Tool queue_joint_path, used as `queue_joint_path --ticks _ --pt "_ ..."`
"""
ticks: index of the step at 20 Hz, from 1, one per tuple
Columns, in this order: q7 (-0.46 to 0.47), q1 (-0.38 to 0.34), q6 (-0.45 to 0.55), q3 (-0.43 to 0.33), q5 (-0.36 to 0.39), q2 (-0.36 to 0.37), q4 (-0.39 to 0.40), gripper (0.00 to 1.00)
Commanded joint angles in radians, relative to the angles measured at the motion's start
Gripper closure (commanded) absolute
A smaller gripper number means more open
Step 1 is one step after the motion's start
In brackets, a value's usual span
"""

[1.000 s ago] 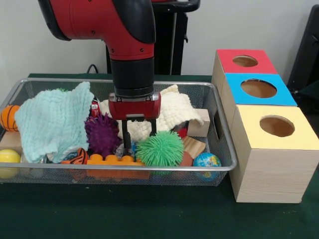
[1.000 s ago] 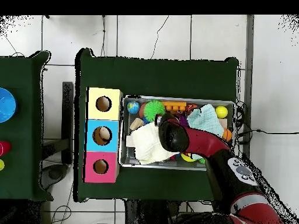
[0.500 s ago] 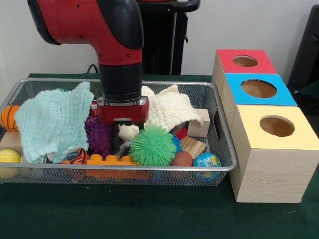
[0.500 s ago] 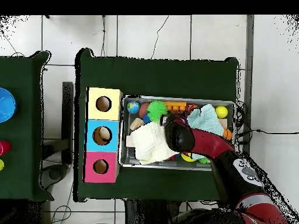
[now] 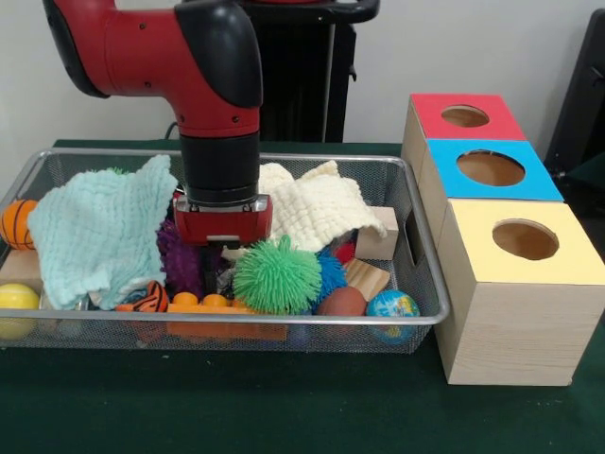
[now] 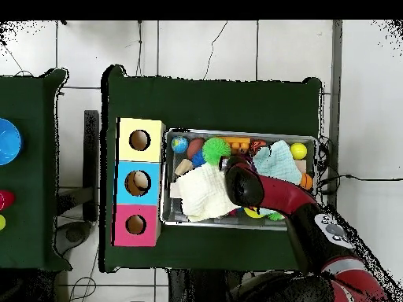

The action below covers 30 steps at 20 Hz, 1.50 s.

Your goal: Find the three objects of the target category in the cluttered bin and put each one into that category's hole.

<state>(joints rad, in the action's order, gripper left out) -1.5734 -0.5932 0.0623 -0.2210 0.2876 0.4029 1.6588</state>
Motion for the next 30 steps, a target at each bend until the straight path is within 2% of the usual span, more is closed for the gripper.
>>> queue_joint_path --ticks 1,10,17,29,30 --pt "-0.108 0.035 -0.083 0.025 0.06 -0.138 -0.042 0.0" --pt "-0.095 0.038 -0.095 0.016 0.047 -0.165 -0.062 0.0" --pt "-0.119 0.069 -0.113 0.041 0.028 -0.155 -0.051 0.0" --pt "-0.136 0.076 -0.116 0.047 0.009 -0.16 -0.051 0.0" --pt "-0.138 0.079 -0.111 0.05 0.005 -0.159 -0.051 1.0"
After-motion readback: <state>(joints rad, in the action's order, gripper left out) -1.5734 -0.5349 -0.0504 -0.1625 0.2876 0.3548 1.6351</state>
